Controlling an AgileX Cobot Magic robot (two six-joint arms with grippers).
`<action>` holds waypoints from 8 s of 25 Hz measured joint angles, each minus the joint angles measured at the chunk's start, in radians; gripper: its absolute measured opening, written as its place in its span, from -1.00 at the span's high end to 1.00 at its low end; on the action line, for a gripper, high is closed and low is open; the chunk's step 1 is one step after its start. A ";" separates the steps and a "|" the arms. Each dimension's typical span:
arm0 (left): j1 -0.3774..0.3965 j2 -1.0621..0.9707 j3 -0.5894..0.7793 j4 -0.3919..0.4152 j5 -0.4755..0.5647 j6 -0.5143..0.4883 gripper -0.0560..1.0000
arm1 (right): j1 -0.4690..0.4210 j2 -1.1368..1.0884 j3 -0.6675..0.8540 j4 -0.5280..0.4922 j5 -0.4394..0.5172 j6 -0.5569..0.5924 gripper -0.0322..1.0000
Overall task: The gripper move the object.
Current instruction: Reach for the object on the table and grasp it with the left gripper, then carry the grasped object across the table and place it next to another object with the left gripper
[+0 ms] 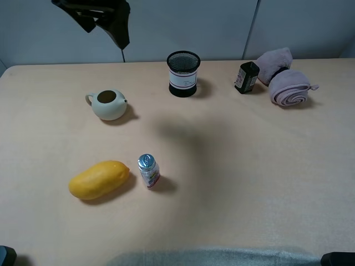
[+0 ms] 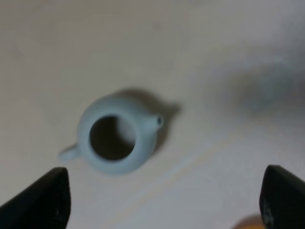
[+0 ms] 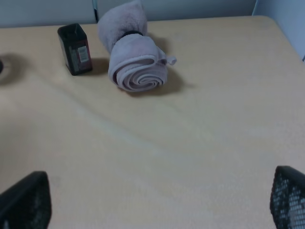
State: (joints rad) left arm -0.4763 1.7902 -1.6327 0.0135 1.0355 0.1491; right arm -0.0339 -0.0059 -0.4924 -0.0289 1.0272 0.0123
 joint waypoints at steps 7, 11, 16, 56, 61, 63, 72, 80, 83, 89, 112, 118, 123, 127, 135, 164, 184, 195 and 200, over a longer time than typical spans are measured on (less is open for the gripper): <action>-0.061 0.168 -0.158 0.000 0.004 0.025 -0.60 | 0.000 0.000 0.000 0.000 0.000 0.000 -0.40; -0.086 0.253 -0.249 0.000 0.002 0.044 -0.60 | 0.000 0.000 0.000 0.000 0.000 0.000 -0.40; -0.116 0.350 -0.342 -0.001 -0.011 0.053 -0.60 | 0.000 0.000 0.000 0.000 0.000 0.000 -0.40; -0.162 0.657 -0.403 -0.004 -0.440 0.175 -0.60 | 0.000 0.000 0.000 0.000 0.000 0.001 -0.40; -0.153 0.657 -0.403 -0.004 -0.463 0.162 -0.60 | 0.000 0.000 0.000 0.000 0.000 0.001 -0.40; -0.151 0.657 -0.403 -0.004 -0.464 0.160 -0.60 | 0.000 0.000 0.000 0.000 0.000 0.001 -0.40; -0.139 0.657 -0.403 -0.004 -0.464 0.138 -0.60 | 0.000 0.000 0.000 0.000 0.000 0.001 -0.40; -0.139 0.657 -0.403 -0.004 -0.457 0.125 -0.47 | 0.000 0.000 0.000 0.000 0.000 0.001 -0.40; -0.139 0.657 -0.403 -0.004 -0.441 0.109 -0.32 | 0.000 0.000 0.000 0.000 0.000 0.001 -0.40; -0.139 0.657 -0.403 -0.004 -0.439 0.104 0.08 | 0.000 0.000 0.000 0.000 0.000 0.001 -0.40; -0.139 0.657 -0.403 0.002 -0.416 0.104 0.73 | 0.000 0.000 0.000 0.000 0.000 0.001 -0.40; -0.139 0.657 -0.444 -0.001 -0.405 0.104 0.73 | 0.000 0.000 0.000 0.000 0.000 0.001 -0.40; -0.139 0.657 -0.515 -0.002 -0.342 0.104 0.73 | 0.000 0.000 0.000 0.000 0.000 0.001 -0.40; -0.139 0.657 -0.577 -0.003 -0.252 0.104 0.73 | 0.000 0.000 0.000 0.000 0.000 0.001 -0.40; -0.139 0.657 -0.697 -0.003 -0.065 0.086 0.73 | 0.000 0.000 0.000 0.000 0.000 0.001 -0.40; -0.311 0.521 -0.719 0.014 0.127 -0.032 0.73 | 0.000 0.000 0.000 0.000 0.000 0.001 -0.40; -0.445 0.349 -0.527 -0.004 0.127 -0.051 0.73 | 0.000 0.000 0.000 0.000 0.000 0.001 -0.40; -0.552 0.344 -0.407 -0.004 0.126 -0.050 0.73 | 0.000 0.000 0.000 0.000 0.000 0.001 -0.40; -0.587 0.316 -0.312 -0.004 0.114 -0.043 0.73 | 0.000 0.000 0.000 0.000 0.000 0.001 -0.40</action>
State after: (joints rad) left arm -1.0629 2.1062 -1.9451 0.0094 1.1498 0.1066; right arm -0.0339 -0.0059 -0.4924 -0.0289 1.0272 0.0132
